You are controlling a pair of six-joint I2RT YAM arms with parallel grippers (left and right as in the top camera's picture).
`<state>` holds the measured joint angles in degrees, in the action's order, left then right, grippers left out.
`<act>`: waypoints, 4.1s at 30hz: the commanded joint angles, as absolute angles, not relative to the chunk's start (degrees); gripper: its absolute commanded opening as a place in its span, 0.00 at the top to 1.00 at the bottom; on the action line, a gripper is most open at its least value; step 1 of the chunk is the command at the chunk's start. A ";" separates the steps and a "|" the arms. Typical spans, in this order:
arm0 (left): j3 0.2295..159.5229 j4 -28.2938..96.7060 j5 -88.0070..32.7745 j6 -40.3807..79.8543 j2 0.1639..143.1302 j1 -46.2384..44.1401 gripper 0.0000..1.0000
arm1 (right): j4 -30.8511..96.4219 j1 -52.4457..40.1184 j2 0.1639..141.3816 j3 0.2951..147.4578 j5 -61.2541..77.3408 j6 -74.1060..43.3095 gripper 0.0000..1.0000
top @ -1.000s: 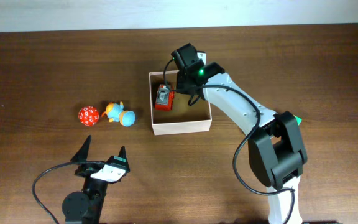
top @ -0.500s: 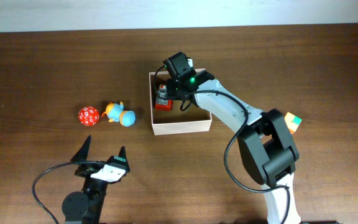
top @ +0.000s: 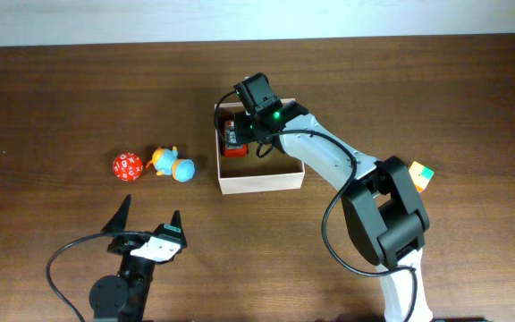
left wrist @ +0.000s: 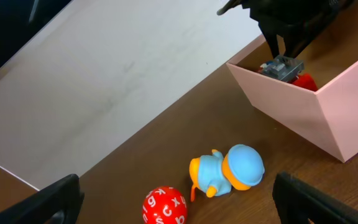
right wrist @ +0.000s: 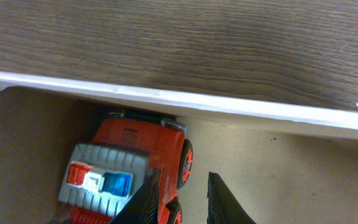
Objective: Pack container
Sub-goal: 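Lower the truck into the box and open the right gripper, then raise the right gripper and move it right to the puzzle cube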
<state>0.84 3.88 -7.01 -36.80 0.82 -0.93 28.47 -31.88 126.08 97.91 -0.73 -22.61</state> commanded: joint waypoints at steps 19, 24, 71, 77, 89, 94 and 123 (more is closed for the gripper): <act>0.51 3.97 -6.57 -36.47 0.30 -0.58 0.01 | 31.07 -32.08 127.02 97.54 -0.97 -22.94 0.68; 0.51 3.95 -6.57 -36.47 0.30 -0.58 0.01 | 31.83 -30.76 127.02 97.54 -2.46 -23.90 0.66; 0.51 3.97 -6.57 -36.47 0.30 -0.58 0.01 | 39.62 -24.34 125.38 101.93 -4.91 -32.99 0.59; 0.51 3.97 -6.57 -36.47 0.30 -0.58 0.01 | 47.59 -24.38 120.88 109.40 -3.03 -30.24 0.46; 0.51 3.97 -6.57 -36.47 0.30 -0.58 0.01 | 71.68 -18.37 110.13 121.27 -13.30 -27.20 0.19; 0.51 3.97 -6.57 -36.47 0.30 -0.58 0.01 | 81.73 -11.35 105.12 121.27 -16.23 -26.55 0.16; 0.51 3.97 -6.57 -36.47 0.30 -0.58 0.01 | 66.15 6.33 97.54 82.63 -6.28 -26.24 0.16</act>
<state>0.84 3.88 -7.01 -36.80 0.84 -0.93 68.66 3.99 97.71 86.87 -12.08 -27.59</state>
